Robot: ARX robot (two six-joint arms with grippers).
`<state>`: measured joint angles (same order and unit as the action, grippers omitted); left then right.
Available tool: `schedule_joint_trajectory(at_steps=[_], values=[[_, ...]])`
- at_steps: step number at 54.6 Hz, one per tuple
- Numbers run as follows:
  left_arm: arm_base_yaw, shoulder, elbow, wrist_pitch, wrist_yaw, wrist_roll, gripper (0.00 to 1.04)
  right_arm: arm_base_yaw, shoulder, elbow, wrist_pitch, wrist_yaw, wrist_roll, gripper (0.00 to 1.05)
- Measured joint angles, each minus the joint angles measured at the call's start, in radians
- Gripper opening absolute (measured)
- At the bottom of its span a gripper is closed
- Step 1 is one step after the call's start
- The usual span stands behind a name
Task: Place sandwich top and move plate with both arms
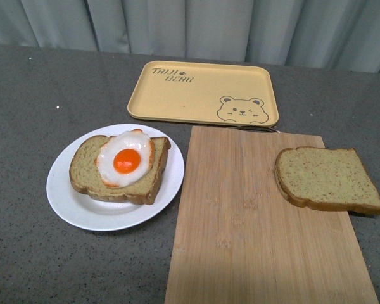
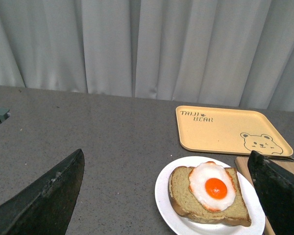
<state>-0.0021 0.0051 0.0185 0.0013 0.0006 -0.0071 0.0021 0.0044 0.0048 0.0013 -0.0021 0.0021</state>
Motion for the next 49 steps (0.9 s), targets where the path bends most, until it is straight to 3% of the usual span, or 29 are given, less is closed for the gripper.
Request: schedule_joint_trajectory(at_steps=[14, 15, 19, 23, 31, 41, 49], values=[[0.0, 0.0, 0.0, 0.0, 0.0, 0.0, 0.98, 0.004, 0.002, 0.0, 0.002, 0.018, -0.01, 0.95], [0.0, 0.0, 0.0, 0.0, 0.0, 0.0, 0.98, 0.013, 0.007, 0.0, 0.005, 0.042, -0.019, 0.95], [0.0, 0.0, 0.0, 0.0, -0.002, 0.0, 0.98, 0.088, 0.102, 0.008, 0.047, 0.352, -0.128, 0.95], [0.0, 0.0, 0.0, 0.0, 0.0, 0.0, 0.98, 0.06, 0.237, 0.013, 0.105, 0.418, -0.164, 0.95], [0.0, 0.0, 0.0, 0.0, 0.0, 0.0, 0.98, -0.069, 0.588, 0.072, 0.258, 0.229, -0.133, 0.95], [0.0, 0.0, 0.0, 0.0, -0.001, 0.0, 0.98, -0.204, 1.04, 0.245, 0.277, -0.073, 0.01, 0.95], [0.0, 0.0, 0.0, 0.0, 0.0, 0.0, 0.98, -0.253, 1.309, 0.371, 0.264, -0.186, 0.029, 0.95]])
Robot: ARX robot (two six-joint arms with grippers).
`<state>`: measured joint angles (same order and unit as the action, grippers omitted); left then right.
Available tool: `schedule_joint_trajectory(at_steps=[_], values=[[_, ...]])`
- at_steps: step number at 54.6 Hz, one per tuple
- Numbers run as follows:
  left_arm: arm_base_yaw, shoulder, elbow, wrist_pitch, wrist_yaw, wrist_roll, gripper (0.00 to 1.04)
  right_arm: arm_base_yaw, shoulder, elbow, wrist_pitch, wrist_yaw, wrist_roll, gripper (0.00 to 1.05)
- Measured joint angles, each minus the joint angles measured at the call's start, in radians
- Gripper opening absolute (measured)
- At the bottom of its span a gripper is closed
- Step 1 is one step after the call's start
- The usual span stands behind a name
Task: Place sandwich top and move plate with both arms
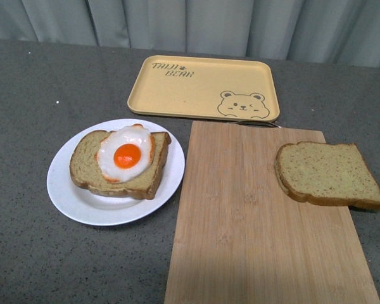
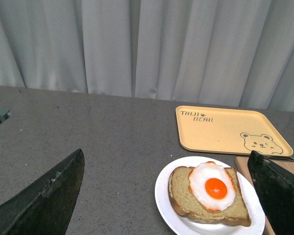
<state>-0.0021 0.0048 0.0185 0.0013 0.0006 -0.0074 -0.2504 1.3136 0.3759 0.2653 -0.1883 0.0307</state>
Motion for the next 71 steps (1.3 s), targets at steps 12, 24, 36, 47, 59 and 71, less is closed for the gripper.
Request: schedule_joint_trajectory(at_steps=[12, 24, 36, 47, 59, 71], values=[[0.0, 0.0, 0.0, 0.0, 0.0, 0.0, 0.98, -0.033, 0.324, 0.18, -0.092, -0.148, -0.018, 0.95], [0.0, 0.0, 0.0, 0.0, 0.0, 0.0, 0.98, -0.051, 0.564, 0.328, -0.157, -0.32, 0.018, 0.95], [0.0, 0.0, 0.0, 0.0, 0.0, 0.0, 0.98, -0.027, 0.715, 0.436, -0.159, -0.459, 0.11, 0.95], [0.0, 0.0, 0.0, 0.0, 0.0, 0.0, 0.98, 0.003, 0.792, 0.494, -0.165, -0.484, 0.168, 0.95], [0.0, 0.0, 0.0, 0.0, 0.0, 0.0, 0.98, 0.023, 0.833, 0.523, -0.171, -0.481, 0.187, 0.76], [0.0, 0.0, 0.0, 0.0, 0.0, 0.0, 0.98, 0.029, 0.846, 0.523, -0.163, -0.459, 0.207, 0.41]])
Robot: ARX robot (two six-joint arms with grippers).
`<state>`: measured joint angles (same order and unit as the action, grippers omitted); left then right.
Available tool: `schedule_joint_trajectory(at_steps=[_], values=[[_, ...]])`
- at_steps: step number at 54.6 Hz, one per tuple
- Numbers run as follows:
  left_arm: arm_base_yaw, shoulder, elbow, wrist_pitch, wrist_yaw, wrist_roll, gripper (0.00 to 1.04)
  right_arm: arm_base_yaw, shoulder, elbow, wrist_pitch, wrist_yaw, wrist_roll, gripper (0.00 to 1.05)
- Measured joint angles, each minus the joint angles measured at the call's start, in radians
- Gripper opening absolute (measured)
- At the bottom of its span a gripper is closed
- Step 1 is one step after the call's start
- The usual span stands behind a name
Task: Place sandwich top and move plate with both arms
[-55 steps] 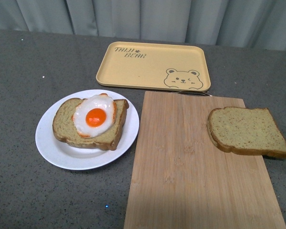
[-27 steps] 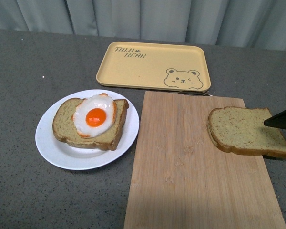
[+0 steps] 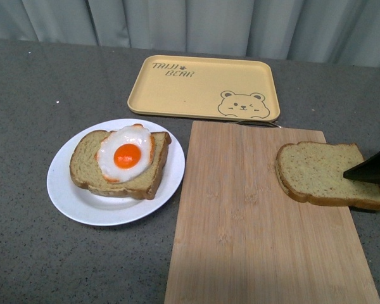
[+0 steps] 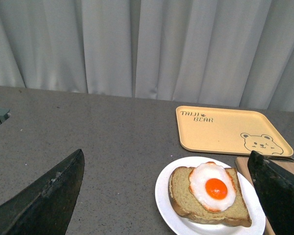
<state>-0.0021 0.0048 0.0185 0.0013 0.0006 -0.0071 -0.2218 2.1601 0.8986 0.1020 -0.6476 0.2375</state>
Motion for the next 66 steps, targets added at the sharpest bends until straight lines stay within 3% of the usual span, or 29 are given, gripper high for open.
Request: schedule_joint_trajectory(at_steps=[8, 14, 21, 29, 41, 52, 66], values=[[0.0, 0.0, 0.0, 0.0, 0.0, 0.0, 0.98, -0.002, -0.037, -0.018, 0.001, 0.0, 0.001, 0.13], [0.0, 0.0, 0.0, 0.0, 0.0, 0.0, 0.98, 0.004, -0.112, -0.051, 0.004, -0.019, -0.024, 0.03], [0.0, 0.0, 0.0, 0.0, 0.0, 0.0, 0.98, 0.037, -0.248, -0.093, 0.06, -0.097, -0.01, 0.03], [0.0, 0.0, 0.0, 0.0, 0.0, 0.0, 0.98, 0.149, -0.323, -0.116, 0.198, -0.167, 0.1, 0.03], [0.0, 0.0, 0.0, 0.0, 0.0, 0.0, 0.98, 0.436, -0.192, -0.044, 0.385, -0.132, 0.325, 0.03], [0.0, 0.0, 0.0, 0.0, 0.0, 0.0, 0.98, 0.57, -0.066, 0.074, 0.441, -0.078, 0.496, 0.03], [0.0, 0.0, 0.0, 0.0, 0.0, 0.0, 0.98, 0.684, 0.066, 0.212, 0.382, -0.031, 0.578, 0.03]])
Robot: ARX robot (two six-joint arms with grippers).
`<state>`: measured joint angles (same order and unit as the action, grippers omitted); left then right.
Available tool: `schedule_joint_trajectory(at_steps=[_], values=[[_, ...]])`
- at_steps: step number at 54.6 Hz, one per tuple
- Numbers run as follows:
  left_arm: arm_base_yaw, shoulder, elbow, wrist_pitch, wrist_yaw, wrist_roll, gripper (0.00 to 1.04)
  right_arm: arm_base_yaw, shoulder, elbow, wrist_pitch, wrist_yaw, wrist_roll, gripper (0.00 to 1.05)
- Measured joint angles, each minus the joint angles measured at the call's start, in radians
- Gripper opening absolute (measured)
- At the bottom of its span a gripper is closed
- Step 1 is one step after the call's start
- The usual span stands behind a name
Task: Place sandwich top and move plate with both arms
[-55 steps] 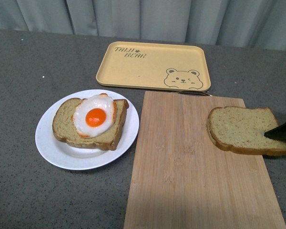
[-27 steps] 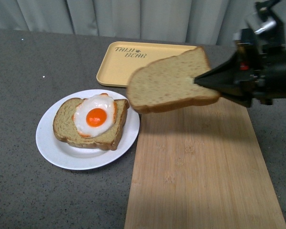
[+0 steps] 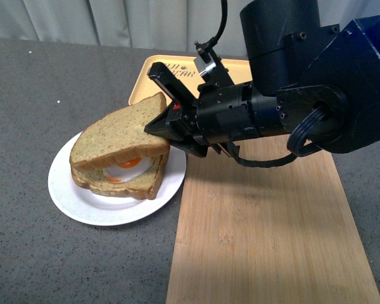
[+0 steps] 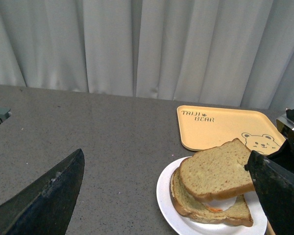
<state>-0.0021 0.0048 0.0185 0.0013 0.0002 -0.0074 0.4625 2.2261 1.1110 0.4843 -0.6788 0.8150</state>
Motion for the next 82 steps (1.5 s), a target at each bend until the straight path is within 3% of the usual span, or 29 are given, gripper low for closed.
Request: schedule_joint_trajectory(at_steps=[5, 10, 18, 25, 32, 34, 35, 36, 38, 42, 45, 52, 60, 62, 65, 82], values=[[0.0, 0.0, 0.0, 0.0, 0.0, 0.0, 0.98, 0.007, 0.015, 0.011, -0.028, 0.024, -0.002, 0.05], [0.0, 0.0, 0.0, 0.0, 0.0, 0.0, 0.98, 0.001, 0.015, 0.002, -0.034, 0.051, -0.003, 0.25], [0.0, 0.0, 0.0, 0.0, 0.0, 0.0, 0.98, -0.024, -0.033, -0.071, -0.01, 0.1, -0.036, 0.49], [0.0, 0.0, 0.0, 0.0, 0.0, 0.0, 0.98, -0.062, -0.139, -0.151, -0.037, 0.197, -0.175, 0.7], [0.0, 0.0, 0.0, 0.0, 0.0, 0.0, 0.98, -0.087, -0.192, -0.168, -0.047, 0.216, -0.256, 0.91], [0.0, 0.0, 0.0, 0.0, 0.0, 0.0, 0.98, -0.072, -0.169, -0.216, 0.139, 0.39, -0.335, 0.88], [0.0, 0.0, 0.0, 0.0, 0.0, 0.0, 0.98, -0.064, -0.153, -0.263, 0.301, 0.584, -0.413, 0.83], [0.0, 0.0, 0.0, 0.0, 0.003, 0.0, 0.98, -0.064, -0.151, -0.272, 0.328, 0.584, -0.426, 0.82], [0.0, -0.001, 0.0, 0.0, 0.001, 0.0, 0.98, -0.063, -0.14, -0.354, 0.512, 0.765, -0.542, 0.74], [0.0, -0.001, 0.0, -0.001, -0.002, 0.0, 0.98, -0.083, -0.165, -0.473, 0.718, 0.928, -0.659, 0.62], [0.0, -0.002, 0.0, -0.001, -0.003, 0.0, 0.98, -0.106, -0.212, -0.532, 0.809, 0.98, -0.712, 0.52], [0.0, -0.002, 0.0, -0.001, -0.002, 0.0, 0.98, -0.15, -0.316, -0.62, 0.909, 0.985, -0.752, 0.32], [0.0, -0.002, 0.0, -0.001, 0.0, 0.0, 0.98, -0.165, -0.33, -0.652, 0.912, 0.987, -0.752, 0.07], [0.0, -0.002, 0.0, -0.001, 0.0, 0.0, 0.98, -0.187, -0.362, -0.69, 0.909, 0.946, -0.765, 0.01], [0.0, -0.003, 0.0, -0.001, 0.0, 0.0, 0.98, -0.224, -0.46, -0.787, 0.891, 0.875, -0.791, 0.01], [0.0, -0.004, 0.0, -0.002, 0.0, 0.0, 0.98, -0.343, -0.912, -1.032, 0.719, 0.8, -0.809, 0.01]])
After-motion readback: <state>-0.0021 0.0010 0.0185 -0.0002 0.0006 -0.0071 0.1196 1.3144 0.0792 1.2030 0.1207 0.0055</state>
